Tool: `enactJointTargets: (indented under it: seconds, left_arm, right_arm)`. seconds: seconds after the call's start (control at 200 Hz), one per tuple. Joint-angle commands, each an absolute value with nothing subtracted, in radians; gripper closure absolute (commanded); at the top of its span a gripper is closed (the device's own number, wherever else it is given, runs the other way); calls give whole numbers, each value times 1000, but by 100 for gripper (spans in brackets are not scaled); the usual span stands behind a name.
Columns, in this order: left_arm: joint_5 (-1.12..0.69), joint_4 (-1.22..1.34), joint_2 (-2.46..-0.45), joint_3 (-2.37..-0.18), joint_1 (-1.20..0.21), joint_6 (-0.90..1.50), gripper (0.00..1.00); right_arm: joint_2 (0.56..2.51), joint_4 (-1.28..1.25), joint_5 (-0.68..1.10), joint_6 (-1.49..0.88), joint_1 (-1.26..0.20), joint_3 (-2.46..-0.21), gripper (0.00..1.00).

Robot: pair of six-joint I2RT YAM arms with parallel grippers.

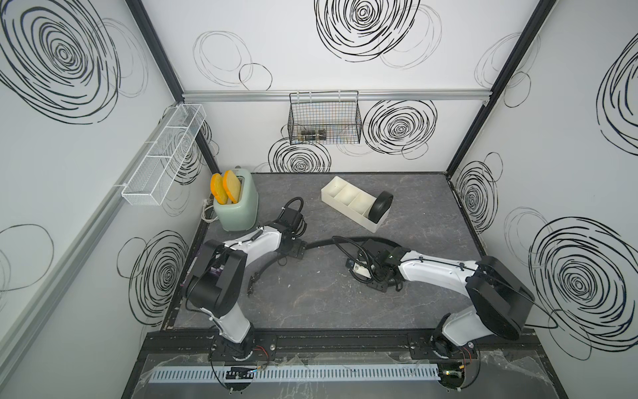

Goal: Place the belts into the storage roll
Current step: Roll the belt at the center of the board.

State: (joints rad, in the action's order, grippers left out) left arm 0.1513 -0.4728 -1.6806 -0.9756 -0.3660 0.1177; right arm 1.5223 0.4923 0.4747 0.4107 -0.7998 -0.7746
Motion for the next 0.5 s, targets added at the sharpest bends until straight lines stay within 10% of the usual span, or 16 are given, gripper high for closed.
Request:
enactJointTargets:
  seconds: [0.0,0.3,0.49]
  left_arm:
    - [165,-475,-1703,-973,-366,104,2]
    - [165,-497,-1790,-980,-377,113,17]
    - [160,-512,-1830,-1001,-379,123,50]
  right_arm:
    - [1520,476,463,393,-793,-781,84]
    - [1453,441,513,271,-764,-806,100]
    - [1402,371,546,154,-763,-779,100]
